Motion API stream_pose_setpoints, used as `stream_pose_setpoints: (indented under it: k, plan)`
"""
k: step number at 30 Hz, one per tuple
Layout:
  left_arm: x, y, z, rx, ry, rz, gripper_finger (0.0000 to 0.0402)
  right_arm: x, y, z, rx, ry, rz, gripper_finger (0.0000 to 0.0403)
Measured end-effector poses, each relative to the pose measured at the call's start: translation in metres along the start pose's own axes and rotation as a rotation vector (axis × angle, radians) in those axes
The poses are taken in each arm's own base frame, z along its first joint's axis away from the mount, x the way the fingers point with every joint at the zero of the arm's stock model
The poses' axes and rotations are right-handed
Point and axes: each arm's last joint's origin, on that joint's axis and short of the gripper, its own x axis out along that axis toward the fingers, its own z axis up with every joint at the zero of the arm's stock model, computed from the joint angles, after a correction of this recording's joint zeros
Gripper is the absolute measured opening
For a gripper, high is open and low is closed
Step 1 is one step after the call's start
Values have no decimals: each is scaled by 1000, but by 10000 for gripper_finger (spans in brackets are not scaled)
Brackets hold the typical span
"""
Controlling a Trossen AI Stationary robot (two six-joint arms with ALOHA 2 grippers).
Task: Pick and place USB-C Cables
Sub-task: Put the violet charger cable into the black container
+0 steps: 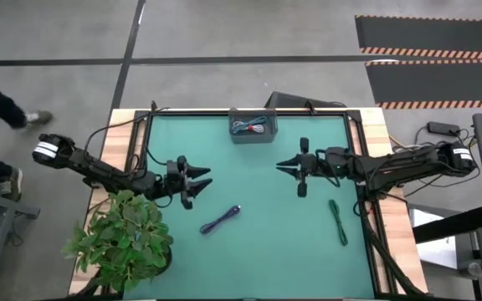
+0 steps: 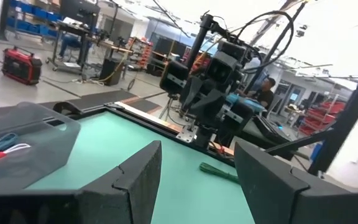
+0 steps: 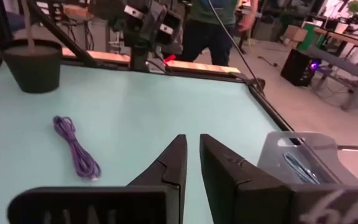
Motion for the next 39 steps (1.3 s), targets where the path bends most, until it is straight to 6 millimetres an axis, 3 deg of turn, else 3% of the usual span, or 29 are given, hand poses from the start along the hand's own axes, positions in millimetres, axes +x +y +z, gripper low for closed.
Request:
stream_pose_setpoints:
  k: [15, 23, 39]
  plan:
    - [-4, 8, -18, 69, 153, 55, 187, -1, -1, 4, -76, -19, -5, 34]
    - [1, 5, -19, 67, 150, 52, 187, 0, -1, 4, -39, -14, -7, 34]
    - [21, 1, -44, 107, 214, 73, 187, 0, -1, 2, -35, 22, 0, 34]
